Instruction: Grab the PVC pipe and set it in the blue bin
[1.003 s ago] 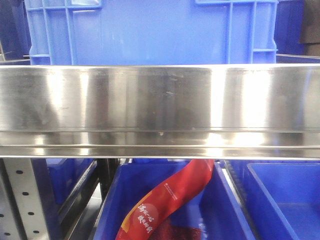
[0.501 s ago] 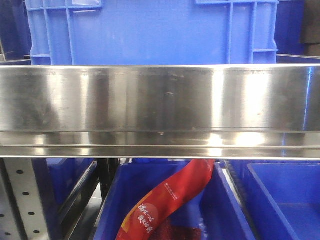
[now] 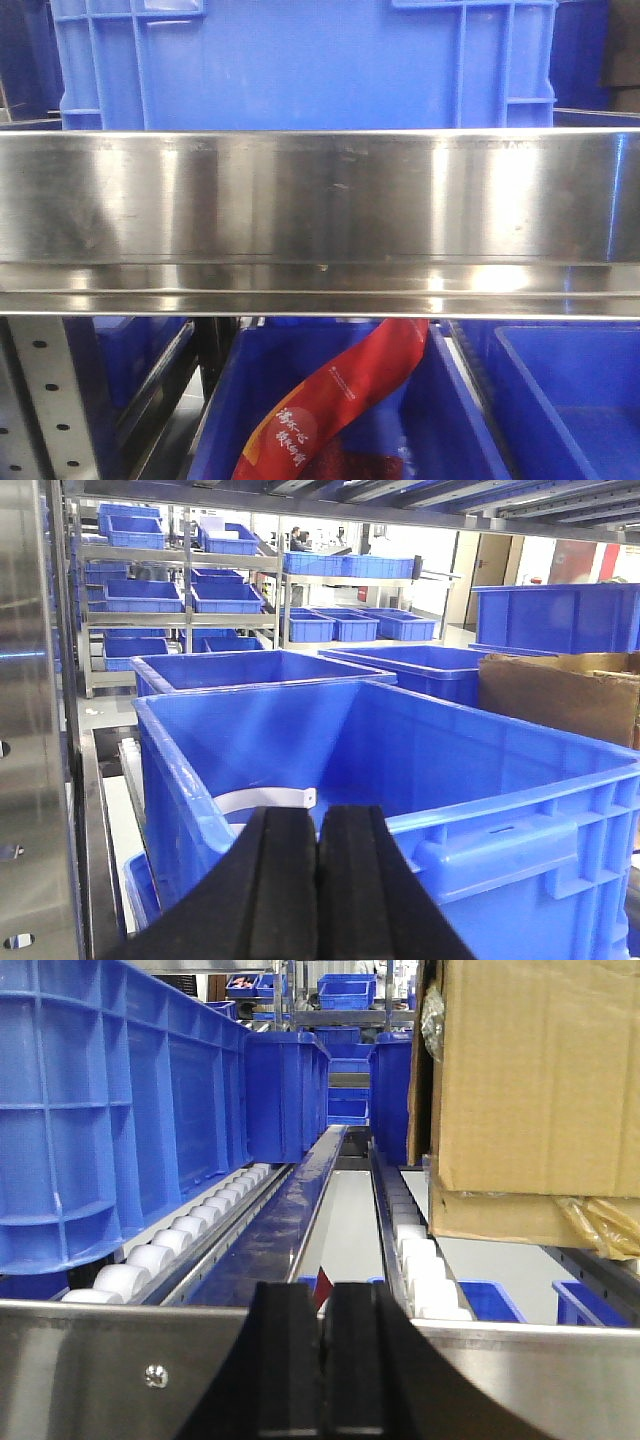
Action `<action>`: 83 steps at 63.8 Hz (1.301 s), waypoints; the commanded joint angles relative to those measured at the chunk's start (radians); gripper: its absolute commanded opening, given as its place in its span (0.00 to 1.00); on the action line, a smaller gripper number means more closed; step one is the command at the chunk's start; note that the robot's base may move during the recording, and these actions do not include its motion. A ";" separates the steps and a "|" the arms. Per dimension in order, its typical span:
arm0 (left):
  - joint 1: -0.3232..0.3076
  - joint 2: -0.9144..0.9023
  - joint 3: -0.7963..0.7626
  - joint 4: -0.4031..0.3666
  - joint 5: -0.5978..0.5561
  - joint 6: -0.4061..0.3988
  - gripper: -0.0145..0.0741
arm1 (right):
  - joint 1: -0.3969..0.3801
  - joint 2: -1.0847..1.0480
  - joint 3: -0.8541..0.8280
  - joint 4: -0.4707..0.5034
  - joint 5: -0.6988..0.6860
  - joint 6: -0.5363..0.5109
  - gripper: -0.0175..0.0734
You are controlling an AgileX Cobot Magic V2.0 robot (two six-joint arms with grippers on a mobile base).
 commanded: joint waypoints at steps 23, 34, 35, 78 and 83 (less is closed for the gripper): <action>-0.004 -0.006 -0.002 -0.001 -0.018 -0.006 0.04 | -0.005 -0.004 0.003 -0.009 -0.012 0.002 0.01; 0.001 -0.006 0.000 0.008 0.006 -0.006 0.04 | -0.005 -0.004 0.003 -0.009 -0.012 0.002 0.01; 0.004 -0.006 0.002 0.008 0.011 -0.006 0.04 | -0.005 -0.004 0.003 -0.009 -0.012 0.002 0.01; 0.287 -0.541 0.631 0.204 -0.098 -0.082 0.04 | -0.005 -0.004 0.003 -0.009 -0.012 0.002 0.01; 0.320 -0.628 0.691 0.207 -0.095 -0.082 0.04 | -0.005 -0.004 0.003 -0.009 -0.012 0.002 0.01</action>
